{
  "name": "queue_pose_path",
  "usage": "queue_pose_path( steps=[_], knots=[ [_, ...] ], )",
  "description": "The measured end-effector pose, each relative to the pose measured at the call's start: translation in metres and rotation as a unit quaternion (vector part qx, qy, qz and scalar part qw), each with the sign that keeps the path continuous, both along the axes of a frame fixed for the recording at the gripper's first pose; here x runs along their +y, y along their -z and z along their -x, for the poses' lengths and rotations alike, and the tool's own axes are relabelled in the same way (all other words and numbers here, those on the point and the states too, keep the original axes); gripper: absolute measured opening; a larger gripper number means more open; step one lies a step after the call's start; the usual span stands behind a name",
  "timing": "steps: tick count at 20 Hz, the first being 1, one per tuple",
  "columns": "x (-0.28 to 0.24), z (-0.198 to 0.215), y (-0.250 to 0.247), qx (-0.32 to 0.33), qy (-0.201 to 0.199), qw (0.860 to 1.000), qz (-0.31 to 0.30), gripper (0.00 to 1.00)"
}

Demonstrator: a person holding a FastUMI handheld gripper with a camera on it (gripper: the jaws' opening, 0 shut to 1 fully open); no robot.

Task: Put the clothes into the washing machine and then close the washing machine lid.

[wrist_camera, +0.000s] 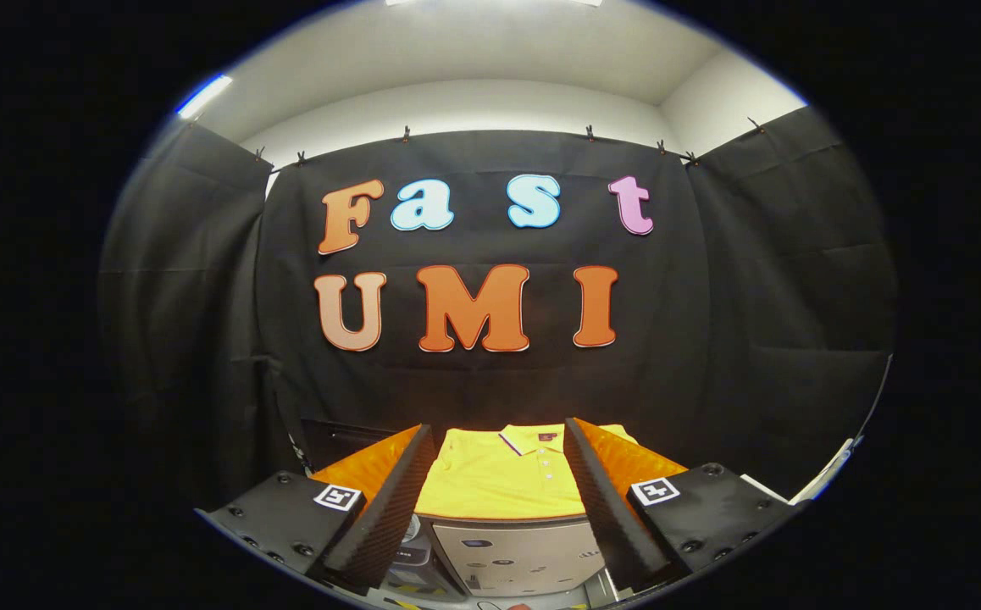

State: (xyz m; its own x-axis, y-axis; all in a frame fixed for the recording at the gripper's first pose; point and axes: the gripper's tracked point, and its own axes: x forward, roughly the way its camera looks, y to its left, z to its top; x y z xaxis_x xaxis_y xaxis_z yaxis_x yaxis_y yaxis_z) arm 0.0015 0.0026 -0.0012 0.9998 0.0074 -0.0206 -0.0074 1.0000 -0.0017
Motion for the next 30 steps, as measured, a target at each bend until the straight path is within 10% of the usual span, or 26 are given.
queue_pose_path(
  steps=[12,30],
  knots=[
    [-0.026,-0.046,0.008,0.016,0.008,1.000,-0.002,0.98],
    [-0.081,-0.242,0.131,0.163,-0.013,0.986,-0.012,0.98]
  ],
)
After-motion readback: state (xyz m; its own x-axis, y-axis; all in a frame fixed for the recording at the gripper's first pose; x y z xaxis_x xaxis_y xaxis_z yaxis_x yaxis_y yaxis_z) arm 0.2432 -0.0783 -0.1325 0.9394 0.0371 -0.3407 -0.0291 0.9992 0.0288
